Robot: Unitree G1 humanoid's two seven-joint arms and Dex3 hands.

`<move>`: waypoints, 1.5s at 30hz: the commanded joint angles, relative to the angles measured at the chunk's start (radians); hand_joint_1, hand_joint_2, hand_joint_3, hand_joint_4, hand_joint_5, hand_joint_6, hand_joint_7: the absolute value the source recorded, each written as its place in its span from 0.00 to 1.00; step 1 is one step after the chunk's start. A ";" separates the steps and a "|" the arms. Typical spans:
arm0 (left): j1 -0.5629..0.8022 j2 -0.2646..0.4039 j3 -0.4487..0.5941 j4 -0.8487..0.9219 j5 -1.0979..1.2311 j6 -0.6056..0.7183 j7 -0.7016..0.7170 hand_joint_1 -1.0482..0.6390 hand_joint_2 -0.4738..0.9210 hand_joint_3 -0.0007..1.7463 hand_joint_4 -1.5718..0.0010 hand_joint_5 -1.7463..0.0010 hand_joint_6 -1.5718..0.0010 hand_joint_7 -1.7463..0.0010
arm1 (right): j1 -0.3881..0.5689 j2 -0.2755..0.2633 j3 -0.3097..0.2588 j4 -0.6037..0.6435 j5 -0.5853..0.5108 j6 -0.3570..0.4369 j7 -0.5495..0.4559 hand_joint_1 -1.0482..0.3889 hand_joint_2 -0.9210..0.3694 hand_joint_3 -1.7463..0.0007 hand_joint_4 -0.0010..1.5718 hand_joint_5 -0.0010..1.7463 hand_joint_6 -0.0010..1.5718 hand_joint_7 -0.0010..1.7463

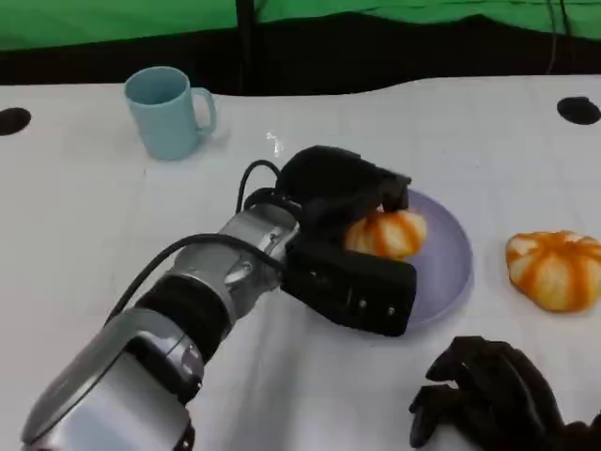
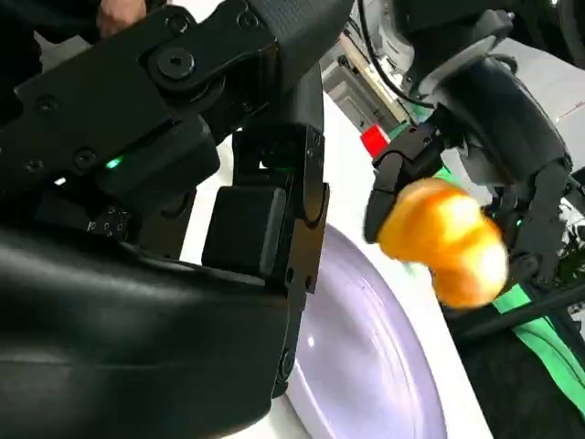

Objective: Grasp the bread from the table and place it into the plate.

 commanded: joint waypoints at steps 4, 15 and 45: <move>-0.051 -0.005 -0.031 0.015 0.001 0.076 -0.176 0.24 1.00 0.18 0.73 0.74 0.76 0.98 | 0.012 -0.006 -0.001 -0.023 0.004 0.008 -0.012 0.00 0.14 1.00 1.00 0.43 1.00 0.21; -0.072 0.027 -0.051 -0.048 -0.003 0.136 -0.372 0.00 1.00 0.27 0.91 0.93 0.97 0.99 | 0.014 -0.005 0.000 -0.028 0.009 0.009 -0.016 0.01 0.15 1.00 1.00 0.43 1.00 0.22; 0.478 0.229 0.353 -0.596 -0.631 -0.174 -0.509 0.15 1.00 0.15 0.69 0.82 0.75 0.93 | 0.011 0.000 -0.007 -0.007 0.014 -0.001 -0.004 0.01 0.14 1.00 1.00 0.43 1.00 0.21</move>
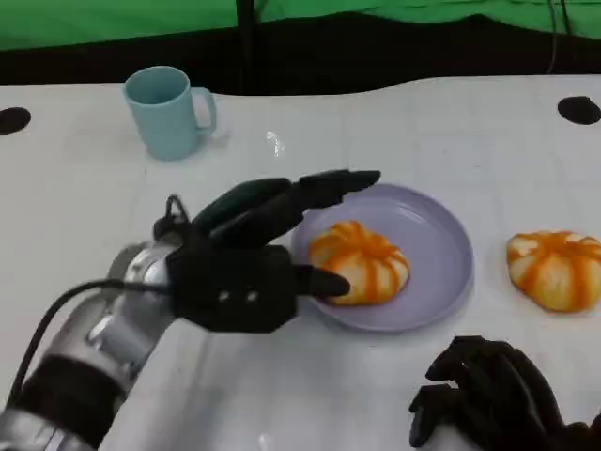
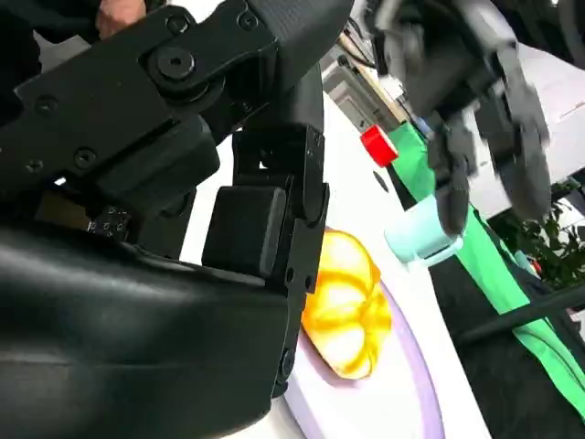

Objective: Grasp the bread from the table and place it into the plate.

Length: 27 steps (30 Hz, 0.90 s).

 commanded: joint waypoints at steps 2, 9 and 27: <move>0.159 -0.037 0.113 -0.073 -0.242 -0.052 -0.062 0.18 1.00 0.17 0.63 0.69 0.65 0.91 | 0.000 0.001 -0.013 0.016 0.010 -0.004 0.001 0.01 0.15 1.00 1.00 0.43 1.00 0.21; 0.354 -0.112 0.207 -0.202 -0.489 0.016 -0.132 0.22 1.00 0.22 0.66 0.05 0.64 0.42 | 0.012 0.000 -0.011 0.000 0.006 0.007 -0.008 0.00 0.16 1.00 1.00 0.43 1.00 0.22; 0.569 -0.194 0.362 -0.319 -0.877 0.383 -0.354 0.16 1.00 0.19 0.46 0.00 0.62 0.00 | 0.005 0.000 -0.011 -0.006 0.010 0.008 -0.004 0.01 0.15 1.00 1.00 0.43 1.00 0.22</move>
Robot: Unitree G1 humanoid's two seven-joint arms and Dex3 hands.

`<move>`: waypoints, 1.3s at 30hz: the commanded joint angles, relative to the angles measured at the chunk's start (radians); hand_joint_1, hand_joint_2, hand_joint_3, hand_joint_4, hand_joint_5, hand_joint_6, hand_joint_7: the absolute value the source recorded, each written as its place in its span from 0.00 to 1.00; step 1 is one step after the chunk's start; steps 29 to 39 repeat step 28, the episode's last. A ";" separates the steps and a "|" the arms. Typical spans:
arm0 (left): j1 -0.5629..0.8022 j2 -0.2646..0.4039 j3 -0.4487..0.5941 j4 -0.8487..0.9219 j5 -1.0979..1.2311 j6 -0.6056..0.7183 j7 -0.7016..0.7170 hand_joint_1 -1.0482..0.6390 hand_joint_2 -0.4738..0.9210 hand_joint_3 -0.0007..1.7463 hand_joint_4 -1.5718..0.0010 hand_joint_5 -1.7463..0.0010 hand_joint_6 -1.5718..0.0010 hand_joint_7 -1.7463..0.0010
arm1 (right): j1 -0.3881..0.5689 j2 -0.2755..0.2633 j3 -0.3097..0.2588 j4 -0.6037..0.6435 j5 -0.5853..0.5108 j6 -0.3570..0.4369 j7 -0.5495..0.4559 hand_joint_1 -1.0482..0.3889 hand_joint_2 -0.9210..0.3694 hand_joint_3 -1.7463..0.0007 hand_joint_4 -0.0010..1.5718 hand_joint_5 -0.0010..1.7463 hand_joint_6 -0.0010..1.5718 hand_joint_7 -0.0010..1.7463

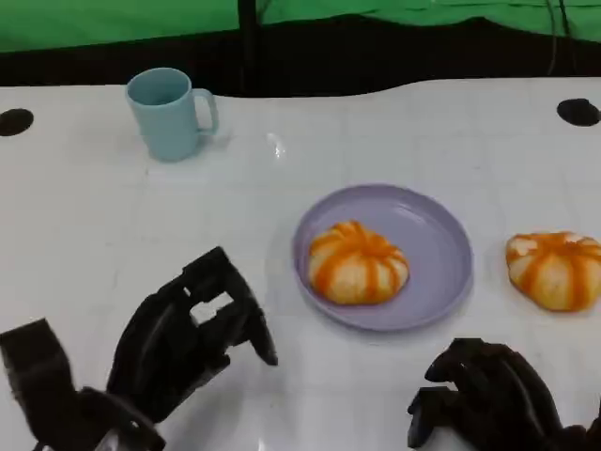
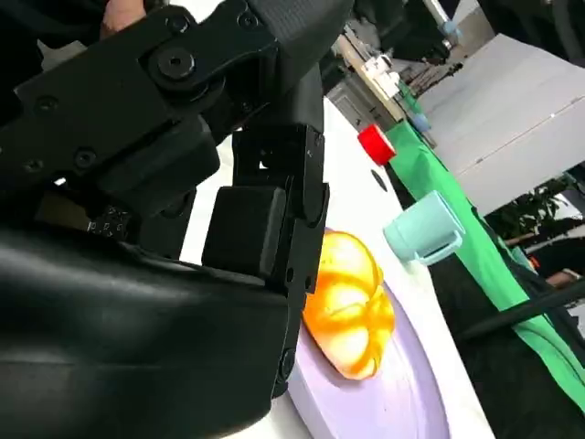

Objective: Grasp the bread from the table and place it into the plate.

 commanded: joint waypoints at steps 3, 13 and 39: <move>0.042 -0.019 0.057 0.009 -0.086 0.089 -0.087 0.15 1.00 0.15 0.43 0.00 0.59 0.00 | 0.008 -0.011 -0.004 -0.020 0.004 0.004 -0.003 0.00 0.15 1.00 1.00 0.43 1.00 0.22; 0.042 -0.032 0.094 0.021 -0.070 0.150 -0.095 0.17 1.00 0.16 0.42 0.00 0.58 0.00 | 0.007 -0.017 -0.012 -0.026 0.005 0.015 -0.005 0.00 0.15 1.00 1.00 0.43 1.00 0.22; -0.015 -0.044 0.117 0.112 -0.029 0.123 -0.135 0.16 1.00 0.15 0.42 0.00 0.57 0.00 | -0.032 -0.032 -0.039 0.034 0.012 0.002 0.022 0.00 0.15 1.00 1.00 0.43 1.00 0.21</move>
